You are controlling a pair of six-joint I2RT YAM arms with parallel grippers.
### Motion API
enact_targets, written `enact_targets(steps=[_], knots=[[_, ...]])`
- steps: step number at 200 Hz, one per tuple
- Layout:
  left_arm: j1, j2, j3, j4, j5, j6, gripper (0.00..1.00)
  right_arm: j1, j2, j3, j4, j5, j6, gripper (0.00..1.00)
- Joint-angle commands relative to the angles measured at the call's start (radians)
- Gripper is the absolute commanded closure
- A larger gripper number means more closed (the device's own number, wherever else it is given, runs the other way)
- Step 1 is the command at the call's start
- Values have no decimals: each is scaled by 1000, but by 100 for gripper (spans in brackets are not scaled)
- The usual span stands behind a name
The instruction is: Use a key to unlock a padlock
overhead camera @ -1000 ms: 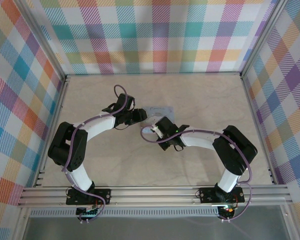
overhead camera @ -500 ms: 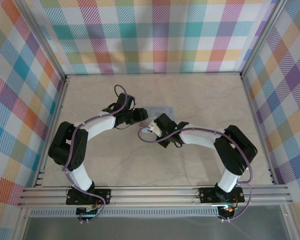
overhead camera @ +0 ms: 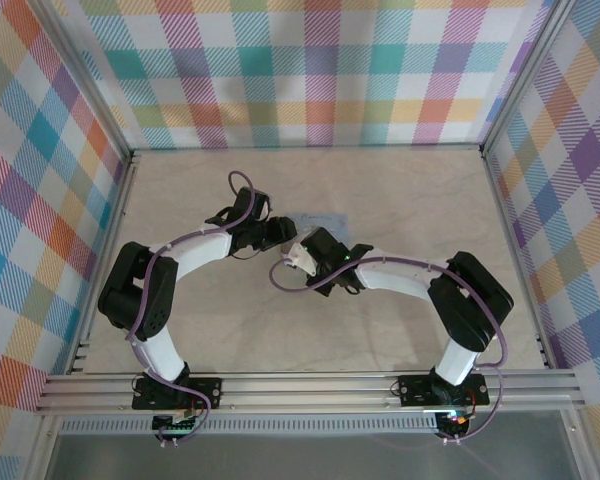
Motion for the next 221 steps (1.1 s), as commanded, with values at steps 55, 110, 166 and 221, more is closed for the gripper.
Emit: enact_targets(steps=[55, 110, 166, 221], knots=[[30, -102, -64, -15, -80, -18, 48, 9, -169, -58, 22, -17, 94, 100], [37, -213, -145, -29, -115, -18, 46, -23, -310, -120, -15, 23, 248, 100], [37, -332, -232, -65, -187, 1, 0, -174, -427, -160, -93, 24, 428, 100], [40, -417, -261, -128, -270, 25, 0, -356, -407, -148, -183, 16, 575, 100]])
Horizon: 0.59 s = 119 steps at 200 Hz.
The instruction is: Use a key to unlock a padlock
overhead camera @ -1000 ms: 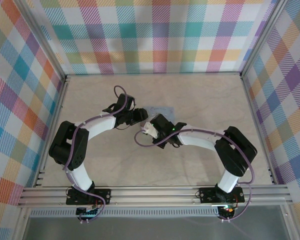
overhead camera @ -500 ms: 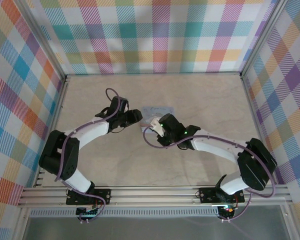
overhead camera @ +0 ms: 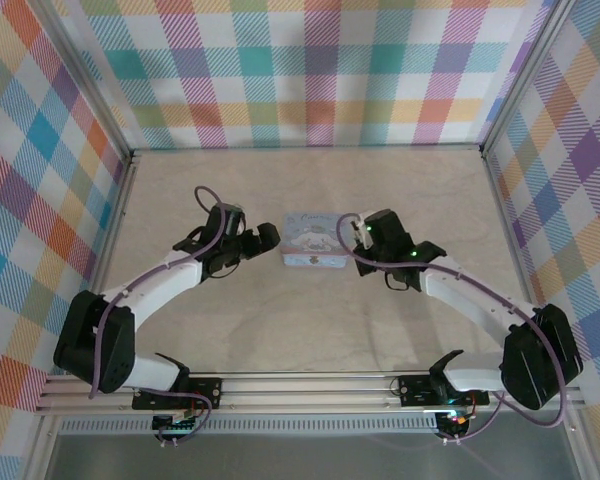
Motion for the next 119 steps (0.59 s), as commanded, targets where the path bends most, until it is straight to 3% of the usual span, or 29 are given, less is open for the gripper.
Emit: enact_targets(steps=[1, 68, 119], knots=[[16, -57, -25, -47, -67, 29, 0, -63, 17, 11, -68, 3, 111, 100], [21, -119, -59, -82, -118, 32, 0, -233, 217, 122, -166, 22, 198, 100], [26, -113, -65, -84, -116, 23, 0, -275, 386, 233, -208, 34, 193, 100]])
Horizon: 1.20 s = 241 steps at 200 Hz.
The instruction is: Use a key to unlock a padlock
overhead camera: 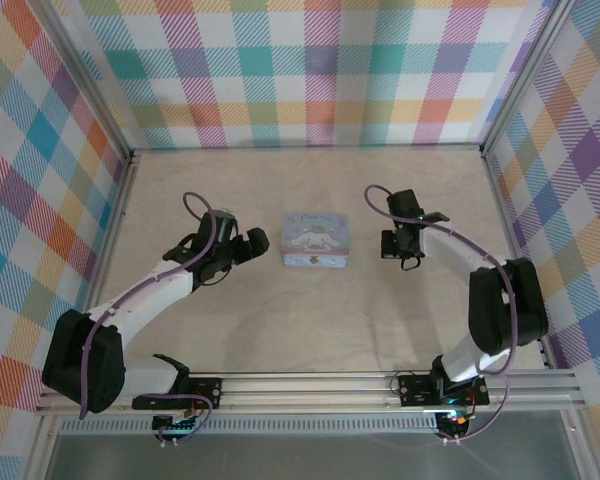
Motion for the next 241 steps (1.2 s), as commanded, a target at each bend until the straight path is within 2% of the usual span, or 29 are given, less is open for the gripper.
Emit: enact_targets(steps=[1, 28, 59, 98, 133, 158, 159, 161, 162, 165, 198, 224, 233, 241], knots=[[16, -16, -13, -23, -16, 7, 0, -8, 70, 68, -48, 14, 16, 100], [18, -14, -16, -23, -16, 2, 0, -11, 124, 87, -37, -20, 30, 100], [20, -11, -17, -23, -12, -1, 0, -11, 180, 109, -44, -27, 34, 95], [21, -1, -8, -23, -20, -1, 0, -11, 155, 107, -43, -27, 43, 69], [27, 1, 14, -23, -29, 9, 0, -12, 61, 98, -57, -9, 43, 55], [40, 7, 51, -87, -54, 37, 0, -18, -33, 72, -36, 35, 45, 37], [41, 8, 54, -90, -56, 38, 0, -18, -36, 70, -33, 36, 45, 33], [43, 11, 59, -96, -59, 43, 0, -19, -41, 66, -30, 38, 45, 12], [44, 11, 61, -98, -60, 45, 0, -21, -46, 64, -27, 38, 45, 6], [47, 14, 70, -106, -65, 54, 0, -23, -57, 59, -20, 38, 45, 1], [70, 39, 158, -193, -184, 180, 0, -72, -159, -13, 79, 48, 52, 0], [92, 52, 196, -236, -402, 241, 0, -82, -224, -85, 178, 216, 61, 0], [117, 39, 175, -194, -409, 295, 0, -82, -244, -128, 234, 294, 60, 0], [128, 16, 132, -123, -436, 358, 0, -83, -269, -178, 325, 316, 8, 0]])
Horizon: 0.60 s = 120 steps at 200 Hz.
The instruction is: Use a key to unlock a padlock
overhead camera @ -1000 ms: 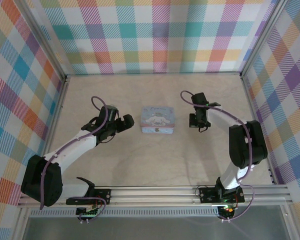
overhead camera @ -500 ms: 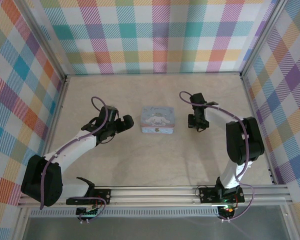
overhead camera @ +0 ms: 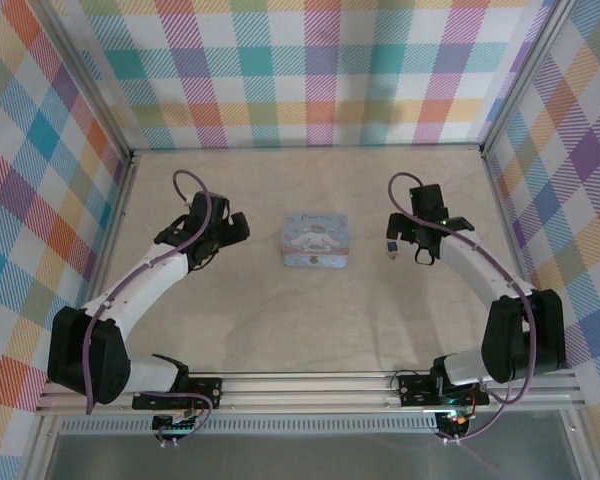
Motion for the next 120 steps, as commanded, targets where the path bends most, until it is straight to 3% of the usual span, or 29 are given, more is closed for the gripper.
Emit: enact_targets(steps=[1, 21, 52, 86, 120], knots=[[46, -30, -50, 56, -173, 176, 0, -3, -61, -100, 204, 171, -43, 0], [80, -83, -179, 276, -290, 302, 0, -6, -116, -274, 472, 239, -152, 0], [213, -10, -244, 402, -233, 301, 0, -28, -95, -419, 762, 235, -210, 0], [226, 111, -350, 683, -188, 280, 0, -46, 6, -510, 1035, 212, -256, 0], [225, 143, -477, 1000, -174, 341, 0, -96, 84, -584, 1318, 57, -279, 0]])
